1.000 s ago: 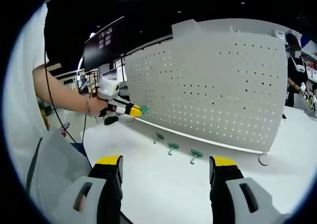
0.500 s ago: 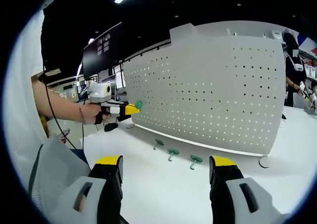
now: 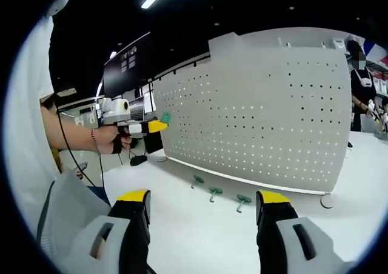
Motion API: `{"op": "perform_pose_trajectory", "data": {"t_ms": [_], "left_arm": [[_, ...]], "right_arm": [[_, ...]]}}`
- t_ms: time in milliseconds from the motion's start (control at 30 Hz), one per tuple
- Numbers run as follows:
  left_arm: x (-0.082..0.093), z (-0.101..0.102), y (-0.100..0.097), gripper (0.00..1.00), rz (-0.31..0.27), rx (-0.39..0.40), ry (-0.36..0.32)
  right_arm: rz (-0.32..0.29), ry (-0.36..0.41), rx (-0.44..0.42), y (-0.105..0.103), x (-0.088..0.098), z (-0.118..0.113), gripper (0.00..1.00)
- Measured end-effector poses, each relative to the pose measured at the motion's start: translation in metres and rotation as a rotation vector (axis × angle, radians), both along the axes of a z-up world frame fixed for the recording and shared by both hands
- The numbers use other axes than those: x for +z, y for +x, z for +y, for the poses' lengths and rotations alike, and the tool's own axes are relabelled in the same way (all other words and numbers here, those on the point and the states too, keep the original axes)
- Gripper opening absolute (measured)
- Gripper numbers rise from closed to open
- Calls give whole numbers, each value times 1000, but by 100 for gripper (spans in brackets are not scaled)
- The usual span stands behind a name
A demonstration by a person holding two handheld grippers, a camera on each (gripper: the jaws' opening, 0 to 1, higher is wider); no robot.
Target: Insert the hook assembly into the mounting plate slot until the hook locks in place.
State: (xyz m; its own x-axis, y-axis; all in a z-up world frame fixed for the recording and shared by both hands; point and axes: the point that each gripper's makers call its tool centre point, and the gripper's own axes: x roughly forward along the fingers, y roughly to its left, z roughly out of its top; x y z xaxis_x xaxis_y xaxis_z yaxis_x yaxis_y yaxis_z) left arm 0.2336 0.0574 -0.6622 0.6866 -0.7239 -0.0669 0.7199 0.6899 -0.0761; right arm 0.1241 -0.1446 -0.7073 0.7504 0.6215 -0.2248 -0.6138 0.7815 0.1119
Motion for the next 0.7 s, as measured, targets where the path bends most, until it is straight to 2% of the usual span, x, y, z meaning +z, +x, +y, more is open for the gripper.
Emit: {"op": "perform_pose_trajectory", "data": {"t_ms": [33, 167, 267, 700], "left_arm": [[0, -2, -2, 2, -5, -2, 18], [3, -7, -8, 2, -9, -6, 1], [10, -8, -12, 2, -13, 1, -42], [33, -16, -23, 2, -50, 6, -90]], "right_arm": [[0, 1, 0, 0, 1, 0, 68], [0, 2, -1, 0, 0, 0, 68], [2, 1, 0, -1, 0, 1, 68], [-5, 15, 1, -3, 2, 2, 67]]}}
